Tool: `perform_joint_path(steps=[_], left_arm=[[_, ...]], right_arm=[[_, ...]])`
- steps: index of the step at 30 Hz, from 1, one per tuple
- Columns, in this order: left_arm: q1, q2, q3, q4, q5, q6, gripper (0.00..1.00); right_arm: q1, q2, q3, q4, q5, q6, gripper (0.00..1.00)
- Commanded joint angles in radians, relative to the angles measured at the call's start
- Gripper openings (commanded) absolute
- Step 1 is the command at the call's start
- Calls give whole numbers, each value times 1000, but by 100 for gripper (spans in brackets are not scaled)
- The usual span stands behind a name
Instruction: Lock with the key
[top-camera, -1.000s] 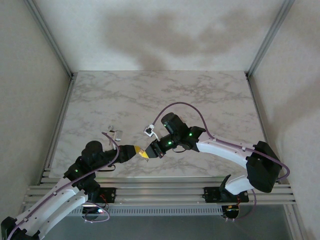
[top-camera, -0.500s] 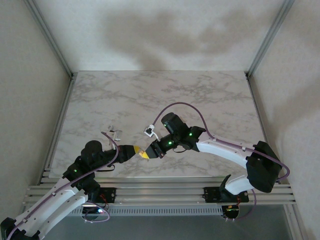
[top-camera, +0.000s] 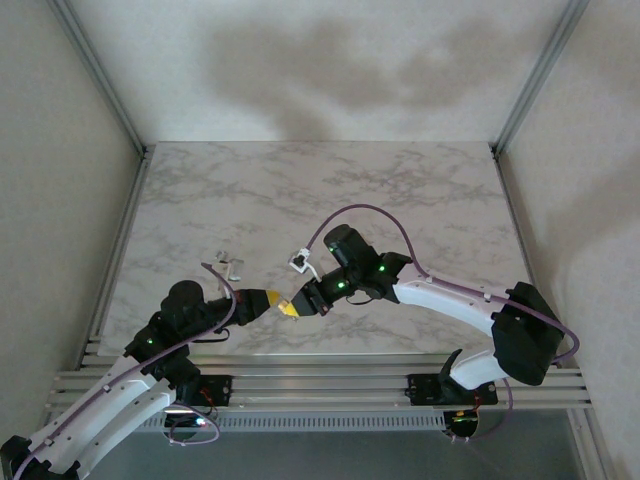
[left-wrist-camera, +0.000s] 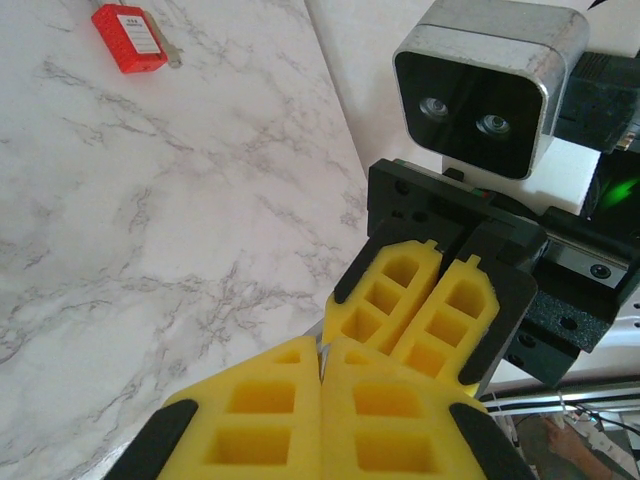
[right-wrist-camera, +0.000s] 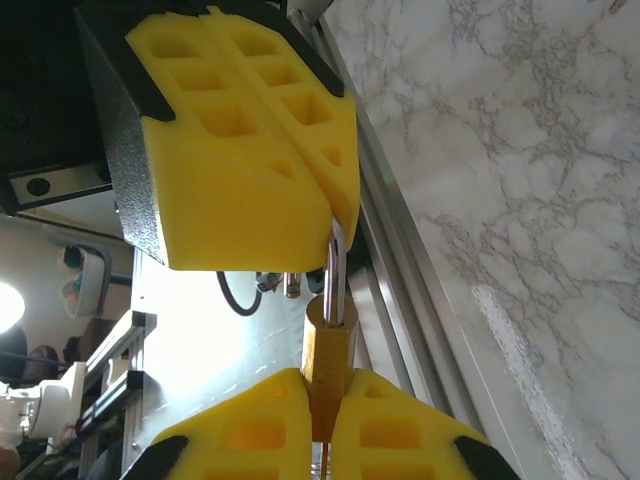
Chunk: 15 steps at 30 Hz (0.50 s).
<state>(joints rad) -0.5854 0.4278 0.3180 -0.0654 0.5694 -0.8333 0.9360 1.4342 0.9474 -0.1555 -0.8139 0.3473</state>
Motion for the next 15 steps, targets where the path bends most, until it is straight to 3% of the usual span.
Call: perform_joint_path(steps=[1, 15], left_arm=[[5, -12, 6, -26, -38, 16, 0], [5, -32, -40, 38, -34, -13, 0]], right_arm=[[-4, -40, -16, 63, -117, 33, 0], [-35, -66, -77, 263, -250, 175, 0]])
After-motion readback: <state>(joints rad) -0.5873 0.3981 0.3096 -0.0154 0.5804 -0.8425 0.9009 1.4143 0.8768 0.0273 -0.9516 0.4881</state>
